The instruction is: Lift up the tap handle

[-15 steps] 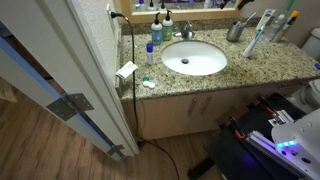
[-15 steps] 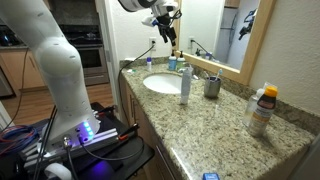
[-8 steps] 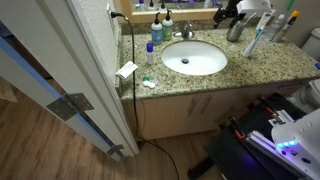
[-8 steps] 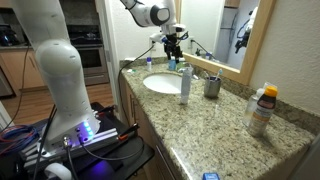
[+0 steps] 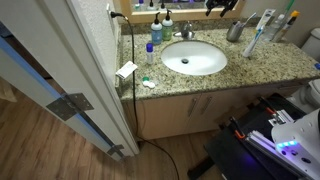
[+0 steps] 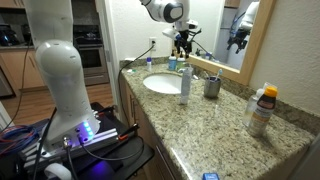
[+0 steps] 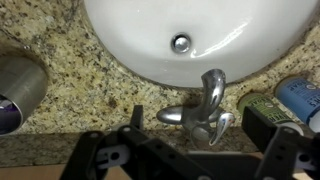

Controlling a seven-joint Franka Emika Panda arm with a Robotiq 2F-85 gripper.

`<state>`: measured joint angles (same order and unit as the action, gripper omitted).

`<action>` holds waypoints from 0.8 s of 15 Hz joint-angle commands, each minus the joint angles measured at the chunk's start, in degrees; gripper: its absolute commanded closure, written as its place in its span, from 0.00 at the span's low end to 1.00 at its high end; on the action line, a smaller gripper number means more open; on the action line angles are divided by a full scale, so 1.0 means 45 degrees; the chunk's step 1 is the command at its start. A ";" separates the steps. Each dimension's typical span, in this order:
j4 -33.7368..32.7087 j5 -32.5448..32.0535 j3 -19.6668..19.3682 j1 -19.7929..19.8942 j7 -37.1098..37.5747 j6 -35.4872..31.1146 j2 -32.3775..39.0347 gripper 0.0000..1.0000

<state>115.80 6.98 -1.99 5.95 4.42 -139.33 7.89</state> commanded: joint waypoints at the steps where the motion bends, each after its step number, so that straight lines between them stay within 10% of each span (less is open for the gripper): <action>1: -0.0698 -0.1073 -0.0133 -0.0528 0.1069 -0.0381 0.1235 0.00; 12: -0.3495 -0.0734 -0.0231 -0.1135 0.2669 -0.0612 0.3811 0.00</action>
<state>100.15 3.26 -2.45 1.34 16.74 -142.26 25.07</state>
